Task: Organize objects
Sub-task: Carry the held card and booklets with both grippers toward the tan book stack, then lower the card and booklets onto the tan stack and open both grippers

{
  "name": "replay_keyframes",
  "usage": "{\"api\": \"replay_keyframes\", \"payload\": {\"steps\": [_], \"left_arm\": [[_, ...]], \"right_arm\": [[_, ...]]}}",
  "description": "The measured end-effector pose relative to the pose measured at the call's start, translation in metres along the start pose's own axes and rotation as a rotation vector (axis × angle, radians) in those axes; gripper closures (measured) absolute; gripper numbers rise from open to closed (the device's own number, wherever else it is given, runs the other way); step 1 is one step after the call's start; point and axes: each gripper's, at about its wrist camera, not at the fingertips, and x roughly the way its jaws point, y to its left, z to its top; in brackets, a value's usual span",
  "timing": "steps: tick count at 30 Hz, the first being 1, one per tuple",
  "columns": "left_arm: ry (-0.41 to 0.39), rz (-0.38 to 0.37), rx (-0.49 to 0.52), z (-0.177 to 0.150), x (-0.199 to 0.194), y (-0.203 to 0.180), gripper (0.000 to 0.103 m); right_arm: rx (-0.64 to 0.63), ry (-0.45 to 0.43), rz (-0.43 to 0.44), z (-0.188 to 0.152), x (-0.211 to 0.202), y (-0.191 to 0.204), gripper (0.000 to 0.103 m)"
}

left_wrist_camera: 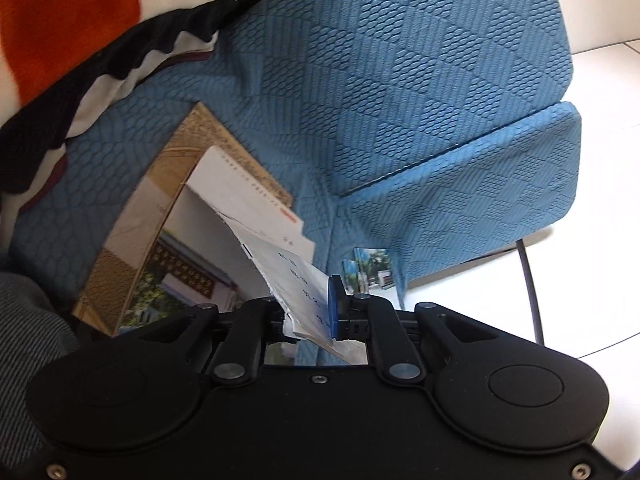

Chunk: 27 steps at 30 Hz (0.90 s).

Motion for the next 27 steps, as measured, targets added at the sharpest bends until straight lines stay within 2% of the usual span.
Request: {"api": "replay_keyframes", "payload": {"steps": [3,12,14,15,16,22,24,26,27], "left_arm": [[0.010,0.023,-0.016,-0.002,0.000,0.008,0.090],[0.050,0.161,-0.027,-0.005,0.017,0.021,0.079],[0.044,0.217,-0.013,-0.005,0.017,0.022,0.067],[0.039,0.239,-0.006,-0.005,0.016,0.023,0.056],[0.034,0.257,-0.003,-0.005,0.015,0.023,0.050],[0.001,0.292,0.016,-0.004,0.002,0.022,0.041],[-0.012,0.306,0.039,-0.004,0.000,0.019,0.039],[-0.011,0.324,0.063,-0.004,0.003,0.015,0.038],[-0.009,0.336,0.074,-0.004,0.005,0.013,0.038]], "right_arm": [[-0.011,0.019,-0.011,-0.005,0.003,-0.001,0.090],[-0.016,0.069,-0.083,-0.016,0.016,-0.016,0.090],[-0.014,0.076,-0.106,-0.018,0.019,-0.019,0.090],[-0.015,0.081,-0.121,-0.018,0.020,-0.021,0.090],[-0.010,0.086,-0.131,-0.018,0.021,-0.024,0.089],[0.015,0.145,-0.183,-0.023,0.026,-0.034,0.088],[0.016,0.169,-0.207,-0.024,0.025,-0.036,0.075],[0.011,0.179,-0.232,-0.025,0.019,-0.038,0.046],[0.003,0.179,-0.242,-0.025,0.016,-0.039,0.042]]}}
